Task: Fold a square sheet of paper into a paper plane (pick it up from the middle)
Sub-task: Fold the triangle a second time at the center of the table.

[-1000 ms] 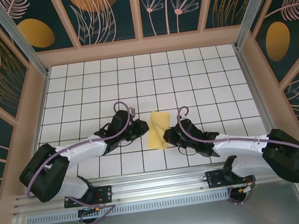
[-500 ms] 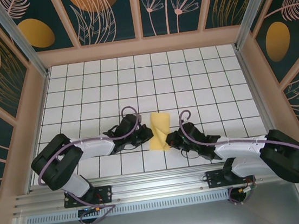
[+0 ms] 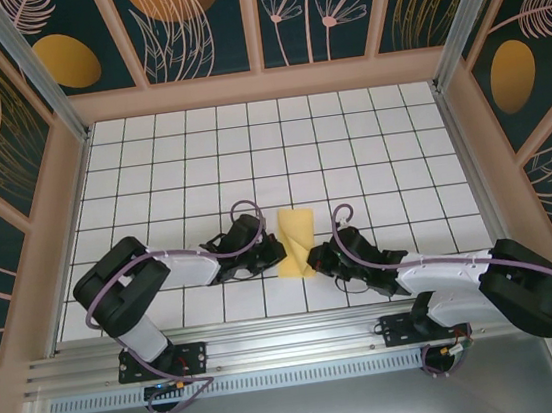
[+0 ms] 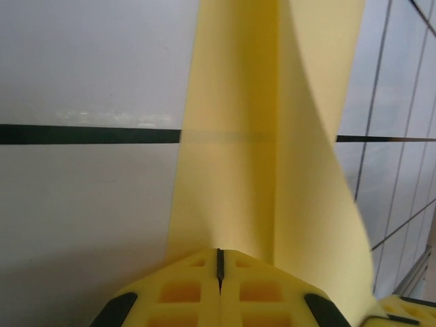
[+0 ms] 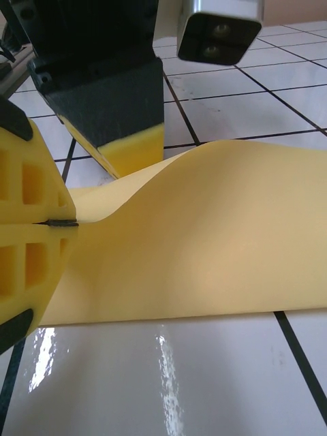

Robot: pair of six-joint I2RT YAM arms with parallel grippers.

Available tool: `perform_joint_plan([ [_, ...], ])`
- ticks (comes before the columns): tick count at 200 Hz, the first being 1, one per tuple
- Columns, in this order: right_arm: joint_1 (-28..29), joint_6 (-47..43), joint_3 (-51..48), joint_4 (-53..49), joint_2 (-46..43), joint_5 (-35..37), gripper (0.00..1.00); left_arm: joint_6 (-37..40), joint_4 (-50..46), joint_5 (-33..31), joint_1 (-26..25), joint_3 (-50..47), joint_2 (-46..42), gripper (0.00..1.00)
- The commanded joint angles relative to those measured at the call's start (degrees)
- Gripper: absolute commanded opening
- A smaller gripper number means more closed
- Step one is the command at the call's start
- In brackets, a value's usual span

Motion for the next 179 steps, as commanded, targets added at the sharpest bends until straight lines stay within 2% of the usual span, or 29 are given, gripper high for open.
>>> perform_joint_plan([
  [1,-2.13,-3.25,-0.14,3.53,1.00,-4.54,0.00,0.17,0.70,-0.74,-0.19,-0.33,1.44,0.04],
  [51,-7.42,-10.66,2.36,1.19,5.40,-12.21,0.00,1.27,-0.84,-1.51,-0.19,-0.26,3.23,0.03],
  [134,-17.12,-27.44,5.78,-2.58,7.60,-22.09,0.00,3.31,-4.95,-3.74,-0.22,1.57,4.65,0.03],
  [179,-20.92,-34.39,9.96,-5.23,12.74,-28.11,0.00,5.18,-6.20,-5.21,-0.22,2.62,5.14,0.03],
])
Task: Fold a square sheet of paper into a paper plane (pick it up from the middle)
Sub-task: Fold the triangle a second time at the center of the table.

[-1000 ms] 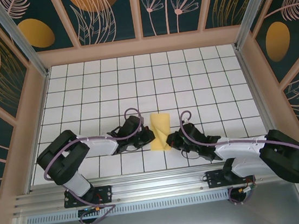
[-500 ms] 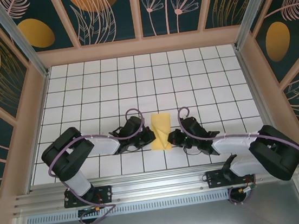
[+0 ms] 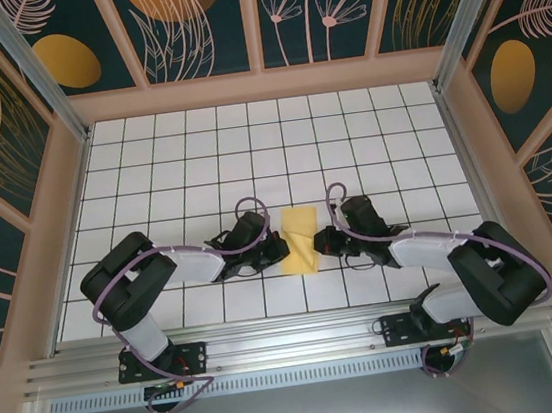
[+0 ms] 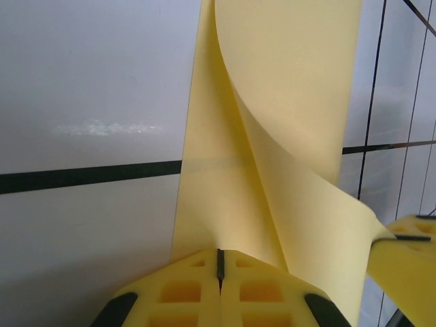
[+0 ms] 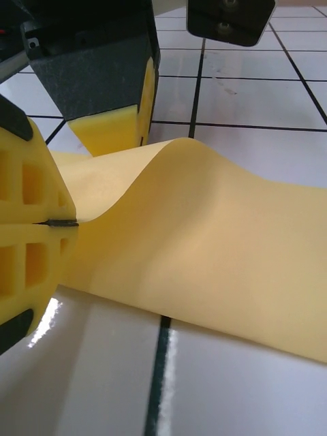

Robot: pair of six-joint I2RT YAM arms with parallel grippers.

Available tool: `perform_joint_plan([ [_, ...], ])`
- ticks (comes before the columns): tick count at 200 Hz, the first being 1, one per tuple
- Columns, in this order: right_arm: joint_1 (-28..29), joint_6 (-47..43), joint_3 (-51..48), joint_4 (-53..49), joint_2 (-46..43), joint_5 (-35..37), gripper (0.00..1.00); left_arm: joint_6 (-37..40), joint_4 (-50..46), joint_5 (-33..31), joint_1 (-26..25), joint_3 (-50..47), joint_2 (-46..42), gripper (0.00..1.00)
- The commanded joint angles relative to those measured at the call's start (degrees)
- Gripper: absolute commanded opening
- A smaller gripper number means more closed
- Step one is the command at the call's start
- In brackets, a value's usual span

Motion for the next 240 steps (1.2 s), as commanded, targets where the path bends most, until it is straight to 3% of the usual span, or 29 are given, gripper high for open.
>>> perform_joint_plan([
  [1,-1.34,-6.40,3.24,-2.34,2.41,-4.68,0.00,2.93,-6.39,-4.08,-0.11,0.15,2.76,0.03],
  [55,-2.07,-9.34,6.91,-4.47,6.76,-6.68,0.00,6.04,-9.23,-6.85,-0.05,2.42,2.78,0.05],
  [91,-2.04,-8.69,6.60,-5.55,6.23,-4.35,0.00,7.35,-12.66,-9.82,-0.09,3.90,1.96,0.06],
  [240,-5.12,-14.94,11.40,-9.80,12.48,-5.82,0.00,7.46,-12.96,-8.97,-0.10,4.98,3.25,0.08],
])
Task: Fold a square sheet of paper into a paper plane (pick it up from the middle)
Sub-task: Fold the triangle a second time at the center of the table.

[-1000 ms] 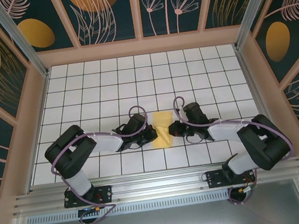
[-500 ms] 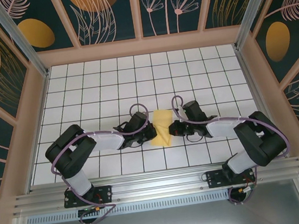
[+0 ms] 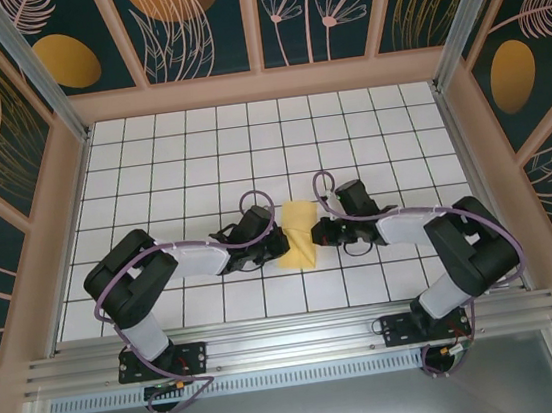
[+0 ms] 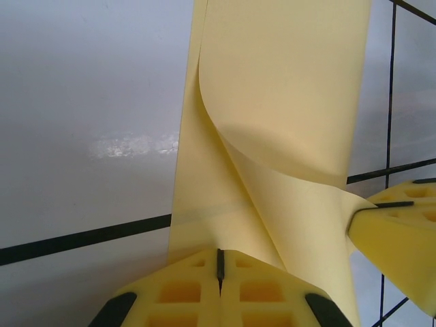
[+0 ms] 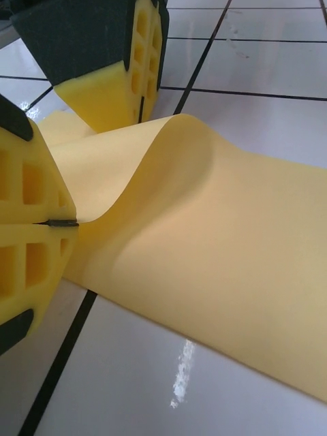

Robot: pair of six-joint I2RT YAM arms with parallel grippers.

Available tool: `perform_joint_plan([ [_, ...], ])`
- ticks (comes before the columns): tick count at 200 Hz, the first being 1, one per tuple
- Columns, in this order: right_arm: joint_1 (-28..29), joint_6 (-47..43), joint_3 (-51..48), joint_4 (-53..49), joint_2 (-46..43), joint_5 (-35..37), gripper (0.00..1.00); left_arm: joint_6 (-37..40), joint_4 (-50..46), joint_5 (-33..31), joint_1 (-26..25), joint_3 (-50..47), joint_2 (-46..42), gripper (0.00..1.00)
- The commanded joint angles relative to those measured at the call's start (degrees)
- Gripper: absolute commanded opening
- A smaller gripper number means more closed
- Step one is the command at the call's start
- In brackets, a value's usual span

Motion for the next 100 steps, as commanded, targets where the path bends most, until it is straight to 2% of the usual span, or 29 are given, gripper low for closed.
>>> perform_joint_plan([
  [1,-0.63,-2.04,1.64,-1.62,1.51,-0.92,0.00,1.23,-5.96,-3.24,0.35,-0.06,2.18,0.08],
  [100,-0.63,-1.70,2.18,-2.19,3.36,0.49,0.00,1.70,-6.32,-3.02,0.33,0.39,0.87,0.11],
])
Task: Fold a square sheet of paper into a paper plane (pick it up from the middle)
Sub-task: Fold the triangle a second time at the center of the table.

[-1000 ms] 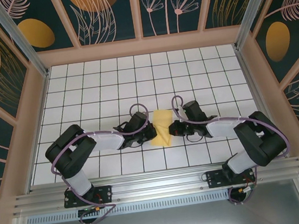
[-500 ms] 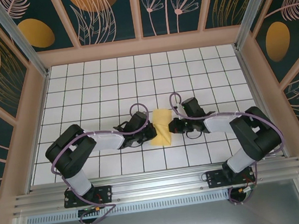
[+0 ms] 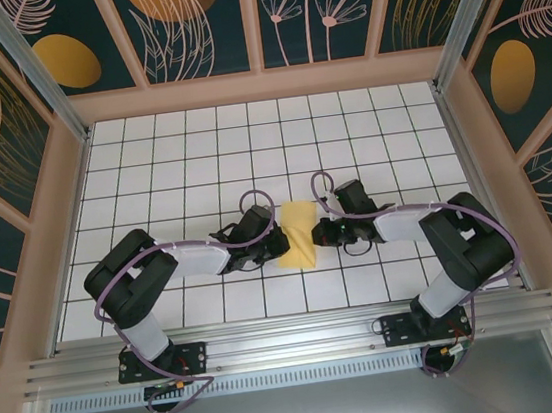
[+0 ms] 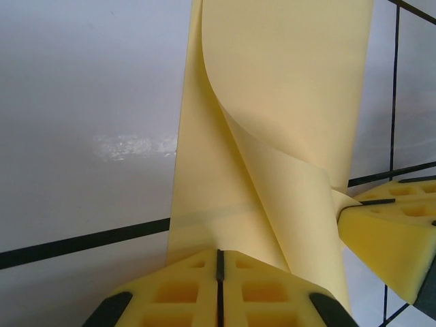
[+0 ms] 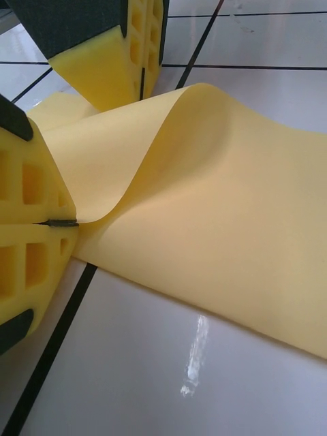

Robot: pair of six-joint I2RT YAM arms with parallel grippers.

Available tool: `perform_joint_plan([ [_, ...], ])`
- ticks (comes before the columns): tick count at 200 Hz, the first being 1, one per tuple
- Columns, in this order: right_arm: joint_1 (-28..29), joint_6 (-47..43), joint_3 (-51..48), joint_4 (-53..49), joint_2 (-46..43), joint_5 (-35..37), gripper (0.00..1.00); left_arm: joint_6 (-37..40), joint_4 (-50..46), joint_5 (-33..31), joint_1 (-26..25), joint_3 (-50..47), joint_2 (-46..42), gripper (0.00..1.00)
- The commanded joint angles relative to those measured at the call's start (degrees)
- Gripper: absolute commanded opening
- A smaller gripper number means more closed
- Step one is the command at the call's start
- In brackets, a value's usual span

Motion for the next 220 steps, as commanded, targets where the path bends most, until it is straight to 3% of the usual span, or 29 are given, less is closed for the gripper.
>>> perform_joint_plan([
  [1,-0.38,-1.39,1.22,-0.82,1.40,0.15,0.00,1.47,-5.49,-2.57,0.35,0.00,0.84,0.11],
  [72,-0.38,-2.34,3.50,-3.92,-0.90,0.21,0.00,1.80,-6.15,-2.30,0.36,0.35,1.79,0.09],
  [148,-0.38,-2.71,2.97,-3.68,3.64,1.97,0.01,2.06,-6.75,-2.56,0.35,0.65,1.05,0.09],
  [191,-0.38,-2.61,3.15,-5.08,4.00,3.18,0.01,1.82,-7.49,-2.81,0.37,1.13,-1.40,0.14],
  [220,-0.36,-2.78,3.07,-5.29,4.41,3.23,0.01,1.23,-8.12,-4.57,0.33,1.72,-7.59,0.20],
])
